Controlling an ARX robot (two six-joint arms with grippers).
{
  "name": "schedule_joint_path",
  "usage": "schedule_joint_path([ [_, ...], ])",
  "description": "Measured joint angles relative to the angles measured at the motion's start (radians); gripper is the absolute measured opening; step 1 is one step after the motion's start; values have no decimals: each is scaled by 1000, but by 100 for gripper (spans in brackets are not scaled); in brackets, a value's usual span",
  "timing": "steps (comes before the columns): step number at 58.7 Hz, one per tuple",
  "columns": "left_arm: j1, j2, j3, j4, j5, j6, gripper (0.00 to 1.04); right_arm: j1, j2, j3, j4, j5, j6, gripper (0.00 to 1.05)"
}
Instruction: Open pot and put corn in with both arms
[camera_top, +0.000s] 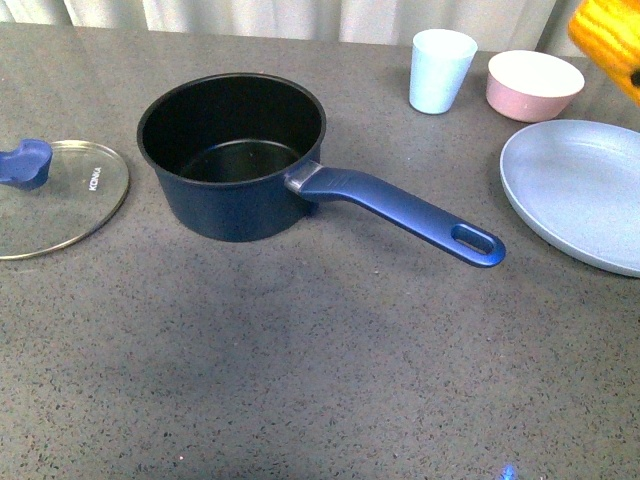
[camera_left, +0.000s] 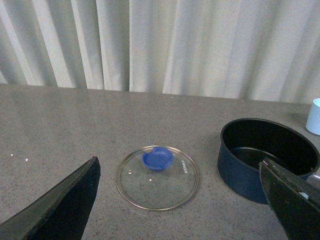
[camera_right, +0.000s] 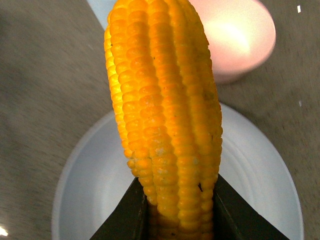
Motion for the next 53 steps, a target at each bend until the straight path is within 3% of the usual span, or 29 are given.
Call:
schedule_joint_path([
  [10,0,0,0,0,0,0,96,200,-41,-13,43,-37,133,19],
  [24,0,0,0,0,0,0,96,431,100,124,72,28,265,18],
  [38,0,0,0,0,0,0,96,549,254,323,12,80,305,17],
  [53,0,0,0,0,0,0,96,600,373,436,-53,127,303,15],
])
